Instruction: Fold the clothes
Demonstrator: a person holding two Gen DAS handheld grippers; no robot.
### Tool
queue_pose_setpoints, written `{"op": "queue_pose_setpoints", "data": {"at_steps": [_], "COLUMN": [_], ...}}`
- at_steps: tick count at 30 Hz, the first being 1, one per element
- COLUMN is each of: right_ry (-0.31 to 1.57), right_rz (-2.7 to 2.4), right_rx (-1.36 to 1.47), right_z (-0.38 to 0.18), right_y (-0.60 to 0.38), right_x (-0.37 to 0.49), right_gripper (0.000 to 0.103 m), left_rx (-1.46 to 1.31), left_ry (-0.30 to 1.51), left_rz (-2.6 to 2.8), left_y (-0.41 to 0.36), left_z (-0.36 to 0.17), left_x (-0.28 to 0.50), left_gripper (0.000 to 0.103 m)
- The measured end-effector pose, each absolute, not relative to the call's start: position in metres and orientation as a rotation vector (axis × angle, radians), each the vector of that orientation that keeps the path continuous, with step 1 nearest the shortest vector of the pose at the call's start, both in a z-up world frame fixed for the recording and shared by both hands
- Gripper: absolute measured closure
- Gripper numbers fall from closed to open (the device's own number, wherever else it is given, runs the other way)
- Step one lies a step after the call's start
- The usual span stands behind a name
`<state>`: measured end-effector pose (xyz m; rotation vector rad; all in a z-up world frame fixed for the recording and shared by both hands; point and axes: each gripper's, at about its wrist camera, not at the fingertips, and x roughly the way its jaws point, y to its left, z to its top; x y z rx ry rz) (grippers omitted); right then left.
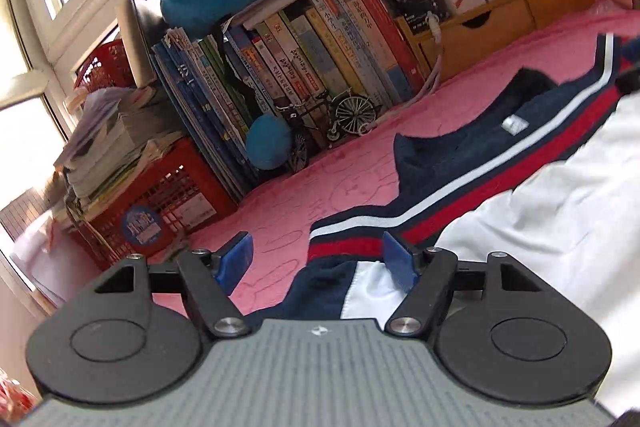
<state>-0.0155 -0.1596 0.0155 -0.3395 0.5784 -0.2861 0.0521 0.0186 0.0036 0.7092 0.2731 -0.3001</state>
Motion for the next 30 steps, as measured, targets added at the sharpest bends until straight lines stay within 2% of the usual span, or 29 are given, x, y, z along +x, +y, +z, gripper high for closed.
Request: {"op": "queue_pose_setpoints", "data": {"at_steps": [2, 4, 8, 13, 18, 25, 30], "right_ry": [0.598, 0.601, 0.607, 0.615, 0.627, 0.639, 0.659], "right_rz": [-0.353, -0.38, -0.397, -0.409, -0.44, -0.468, -0.533], "right_rx": [-0.492, -0.547, -0.477, -0.476, -0.437, -0.464, -0.441], "right_z": [-0.004, -0.014, -0.015, -0.015, -0.012, -0.016, -0.018], "right_y": [-0.166, -0.179, -0.196, -0.203, -0.219, -0.222, -0.231], "right_x": [-0.009, -0.009, -0.009, -0.004, -0.001, 0.003, 0.009], "right_gripper": [0.073, 0.07, 0.063, 0.06, 0.051, 0.051, 0.046], "left_rx": [0.696, 0.67, 0.602, 0.532, 0.392, 0.255, 0.118], "left_ry": [0.286, 0.307, 0.365, 0.417, 0.516, 0.618, 0.699], "left_rz": [-0.301, -0.305, -0.319, -0.341, -0.349, -0.38, -0.419], "left_y": [0.022, 0.025, 0.033, 0.041, 0.059, 0.077, 0.093], "left_z": [0.004, 0.005, 0.009, 0.013, 0.015, 0.014, 0.009], "left_x": [0.058, 0.064, 0.074, 0.082, 0.102, 0.121, 0.136], "left_gripper": [0.014, 0.013, 0.007, 0.005, 0.001, 0.0, 0.0]}}
